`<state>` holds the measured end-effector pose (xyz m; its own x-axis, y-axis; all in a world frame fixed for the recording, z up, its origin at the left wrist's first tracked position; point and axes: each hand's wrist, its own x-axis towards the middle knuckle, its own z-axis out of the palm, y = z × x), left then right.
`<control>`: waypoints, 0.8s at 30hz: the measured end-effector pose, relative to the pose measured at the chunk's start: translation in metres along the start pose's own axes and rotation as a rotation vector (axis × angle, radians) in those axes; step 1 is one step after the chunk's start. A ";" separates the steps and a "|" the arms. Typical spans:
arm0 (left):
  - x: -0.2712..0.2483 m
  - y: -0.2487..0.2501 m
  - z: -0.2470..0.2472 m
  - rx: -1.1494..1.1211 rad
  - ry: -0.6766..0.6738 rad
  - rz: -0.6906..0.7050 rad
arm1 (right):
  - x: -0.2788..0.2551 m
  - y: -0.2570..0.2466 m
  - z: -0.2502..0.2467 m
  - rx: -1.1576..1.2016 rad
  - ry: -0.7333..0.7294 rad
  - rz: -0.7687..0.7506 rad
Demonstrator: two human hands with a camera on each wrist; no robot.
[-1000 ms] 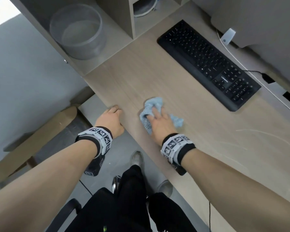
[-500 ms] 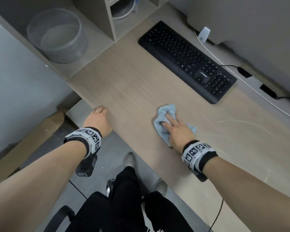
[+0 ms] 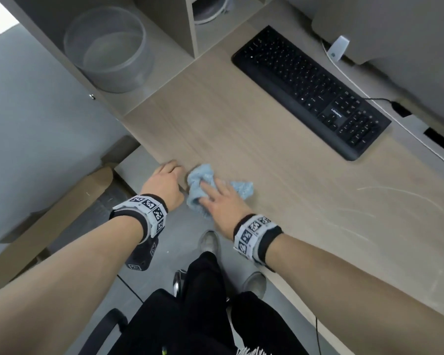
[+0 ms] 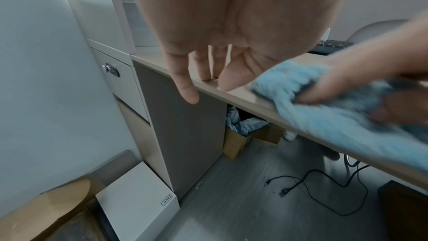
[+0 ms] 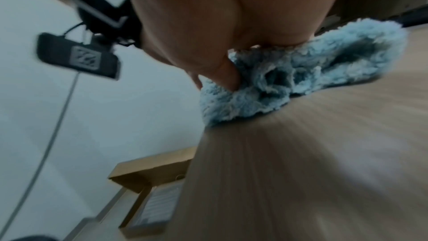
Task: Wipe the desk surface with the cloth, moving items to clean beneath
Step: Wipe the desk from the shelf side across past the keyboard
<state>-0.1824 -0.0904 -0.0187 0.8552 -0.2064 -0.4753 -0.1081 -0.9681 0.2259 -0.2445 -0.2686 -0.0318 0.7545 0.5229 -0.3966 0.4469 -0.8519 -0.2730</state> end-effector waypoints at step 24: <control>0.048 0.256 0.037 0.171 -0.088 0.354 | -0.255 0.195 0.062 0.325 0.163 0.828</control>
<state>-0.1876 -0.3539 -0.0157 0.7041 -0.5353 -0.4666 -0.4773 -0.8433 0.2471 -0.3793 -0.5663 -0.0382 0.8439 -0.2860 -0.4540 -0.4091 -0.8904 -0.1995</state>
